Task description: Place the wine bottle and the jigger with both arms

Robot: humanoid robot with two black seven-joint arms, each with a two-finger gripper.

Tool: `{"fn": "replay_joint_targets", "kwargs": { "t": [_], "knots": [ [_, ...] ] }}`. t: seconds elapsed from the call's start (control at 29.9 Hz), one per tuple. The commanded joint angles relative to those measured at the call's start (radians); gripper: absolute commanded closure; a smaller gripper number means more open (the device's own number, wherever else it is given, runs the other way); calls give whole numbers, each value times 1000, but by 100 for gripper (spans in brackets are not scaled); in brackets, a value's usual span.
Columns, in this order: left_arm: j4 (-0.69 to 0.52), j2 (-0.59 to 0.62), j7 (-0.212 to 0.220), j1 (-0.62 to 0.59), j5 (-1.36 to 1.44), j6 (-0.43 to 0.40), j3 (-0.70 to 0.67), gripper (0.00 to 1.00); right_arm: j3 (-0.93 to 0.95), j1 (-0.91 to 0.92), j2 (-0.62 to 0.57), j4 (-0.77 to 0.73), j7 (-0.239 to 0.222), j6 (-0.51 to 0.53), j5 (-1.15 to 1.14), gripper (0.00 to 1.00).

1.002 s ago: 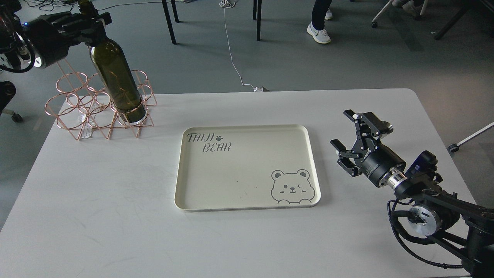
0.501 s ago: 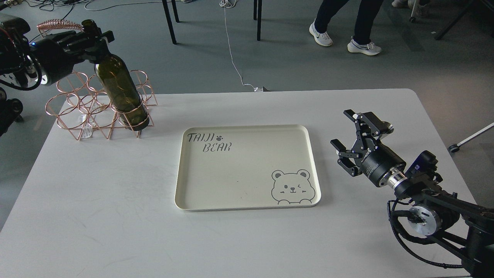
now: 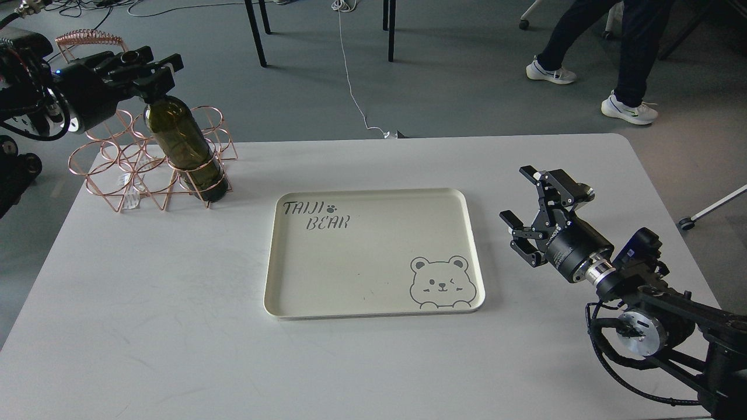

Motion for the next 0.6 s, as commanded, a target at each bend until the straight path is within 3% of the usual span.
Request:
{"fn": "replay_joint_targets", "kwargs": {
  "t": [0.0, 0.3, 0.57],
  "knots": [
    [-12, 14, 0, -13, -40, -2, -3, 2, 0, 0, 0, 0, 0, 2, 0, 2],
    [-136, 112, 0, -212, -120, -16, -9, 2, 4, 0, 1, -1, 0, 0, 0, 2],
    [-489, 69, 0, -237, -837, -31, 8, 2, 21, 3, 52, -29, 0, -11, 2, 2]
  ]
}}
